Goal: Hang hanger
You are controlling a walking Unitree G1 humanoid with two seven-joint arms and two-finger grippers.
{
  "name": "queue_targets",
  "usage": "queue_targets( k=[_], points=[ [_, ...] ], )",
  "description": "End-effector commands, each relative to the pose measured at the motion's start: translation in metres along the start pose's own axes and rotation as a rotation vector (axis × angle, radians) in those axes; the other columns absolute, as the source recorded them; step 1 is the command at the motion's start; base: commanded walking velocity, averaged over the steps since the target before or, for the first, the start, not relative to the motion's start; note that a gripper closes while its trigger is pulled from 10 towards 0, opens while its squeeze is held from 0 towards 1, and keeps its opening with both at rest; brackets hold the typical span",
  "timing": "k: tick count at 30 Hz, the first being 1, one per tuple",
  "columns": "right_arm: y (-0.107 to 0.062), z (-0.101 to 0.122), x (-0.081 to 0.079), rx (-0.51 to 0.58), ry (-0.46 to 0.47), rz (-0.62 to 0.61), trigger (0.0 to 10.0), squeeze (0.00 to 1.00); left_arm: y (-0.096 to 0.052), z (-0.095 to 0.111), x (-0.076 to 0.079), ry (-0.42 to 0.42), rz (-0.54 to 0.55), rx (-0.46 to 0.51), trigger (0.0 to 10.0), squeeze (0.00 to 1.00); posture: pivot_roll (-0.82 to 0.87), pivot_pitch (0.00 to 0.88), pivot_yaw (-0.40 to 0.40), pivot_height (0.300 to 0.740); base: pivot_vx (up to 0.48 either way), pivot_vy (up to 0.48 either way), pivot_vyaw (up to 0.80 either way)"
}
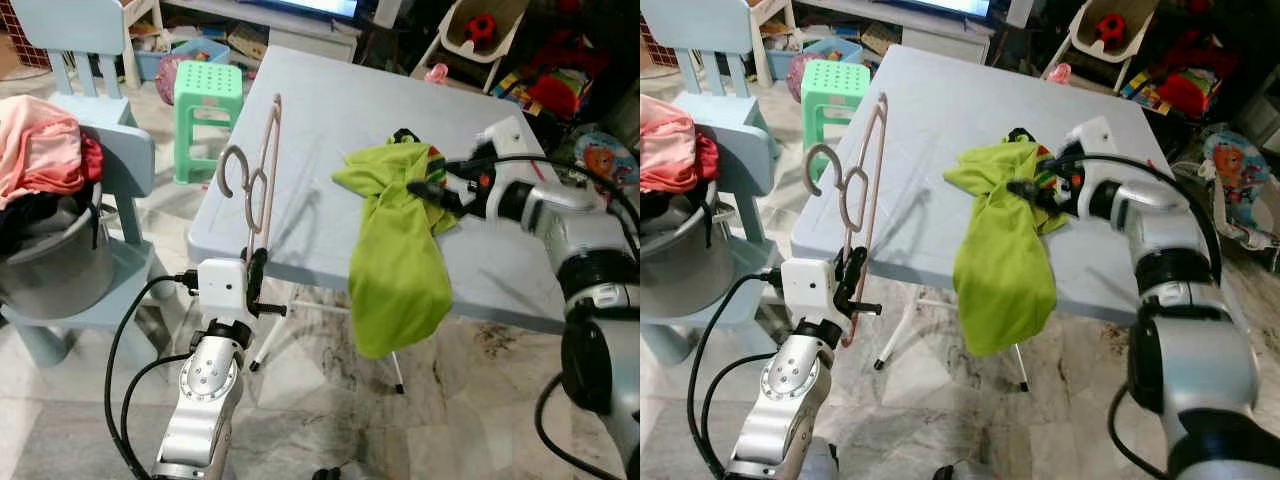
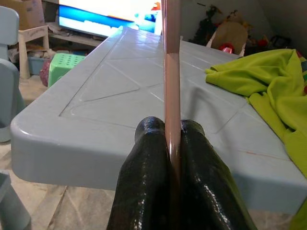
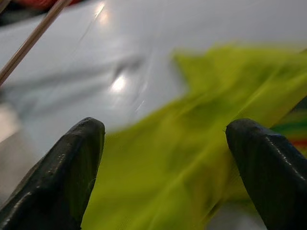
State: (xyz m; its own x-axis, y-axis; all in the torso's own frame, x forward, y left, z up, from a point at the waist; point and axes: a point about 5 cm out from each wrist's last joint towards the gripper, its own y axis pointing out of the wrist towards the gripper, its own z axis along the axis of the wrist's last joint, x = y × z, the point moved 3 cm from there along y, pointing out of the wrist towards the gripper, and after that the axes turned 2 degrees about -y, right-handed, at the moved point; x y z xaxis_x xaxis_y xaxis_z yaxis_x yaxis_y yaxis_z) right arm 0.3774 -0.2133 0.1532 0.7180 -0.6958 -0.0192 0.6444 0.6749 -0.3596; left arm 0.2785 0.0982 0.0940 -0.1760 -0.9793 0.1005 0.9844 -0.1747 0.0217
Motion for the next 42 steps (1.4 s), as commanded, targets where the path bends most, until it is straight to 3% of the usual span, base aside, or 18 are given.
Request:
queue_targets(
  k=[1,7,15,21,28,29,30,31,32,33,42],
  points=[
    [-0.013,-0.009,-0.004,-0.039,-0.02,0.058,10.0,1.0,0.003,-0.005,0.008,-0.013,-0.027,-0.026,10.0,0.0,0.05,0.0,-0.138,0.74,0.0,0.0,0.0],
    [-0.015,-0.04,0.001,-0.13,-0.01,-0.044,10.0,1.0,0.007,-0.005,0.008,-0.004,-0.043,-0.028,10.0,0.0,0.05,0.0,-0.124,0.74,0.0,0.0,0.0],
    [-0.009,-0.072,-0.008,-0.173,0.105,-0.184,10.0,1.0,0.008,-0.005,0.006,0.004,-0.047,-0.03,10.0,0.0,0.05,0.0,-0.115,0.74,0.0,0.0,0.0],
    [0.017,-0.083,-0.022,-0.127,0.219,-0.275,10.0,1.0,0.008,-0.006,0.007,0.004,-0.053,-0.034,10.0,0.0,0.05,0.0,-0.115,0.74,0.0,0.0,0.0],
    [0.039,-0.084,-0.027,-0.095,0.302,-0.434,10.0,1.0,0.009,-0.006,0.008,0.003,-0.05,-0.034,10.0,0.0,0.05,0.0,-0.122,0.74,0.0,0.0,0.0],
    [0.042,-0.084,-0.03,-0.091,0.314,-0.445,8.4,1.0,0.009,-0.006,0.008,0.003,-0.049,-0.034,10.0,0.0,0.06,0.0,-0.127,0.74,0.0,0.0,0.0],
    [0.044,-0.084,-0.031,-0.088,0.323,-0.453,8.4,1.0,0.009,-0.006,0.008,0.003,-0.048,-0.034,10.0,0.0,0.06,0.0,-0.127,0.74,0.0,0.0,0.0],
    [0.05,-0.086,-0.038,-0.094,0.349,-0.429,0.0,1.0,0.008,-0.006,0.009,0.001,-0.046,-0.034,10.0,0.0,0.06,0.0,-0.13,0.74,0.0,0.0,0.0],
    [0.052,-0.087,-0.04,-0.097,0.351,-0.426,0.0,0.39,0.008,-0.006,0.009,0.001,-0.045,-0.035,10.0,0.0,0.06,0.0,-0.132,0.74,0.0,0.0,0.0],
    [0.053,-0.087,-0.042,-0.101,0.356,-0.43,0.0,0.0,0.008,-0.006,0.009,0.0,-0.044,-0.035,10.0,0.0,0.06,0.0,-0.134,0.74,0.0,0.0,0.0],
    [0.061,-0.087,-0.039,-0.089,0.496,-0.487,0.0,0.0,0.005,-0.007,0.009,-0.006,-0.025,-0.034,10.0,0.0,0.07,0.0,-0.159,0.74,0.0,0.0,0.0]
  ],
)
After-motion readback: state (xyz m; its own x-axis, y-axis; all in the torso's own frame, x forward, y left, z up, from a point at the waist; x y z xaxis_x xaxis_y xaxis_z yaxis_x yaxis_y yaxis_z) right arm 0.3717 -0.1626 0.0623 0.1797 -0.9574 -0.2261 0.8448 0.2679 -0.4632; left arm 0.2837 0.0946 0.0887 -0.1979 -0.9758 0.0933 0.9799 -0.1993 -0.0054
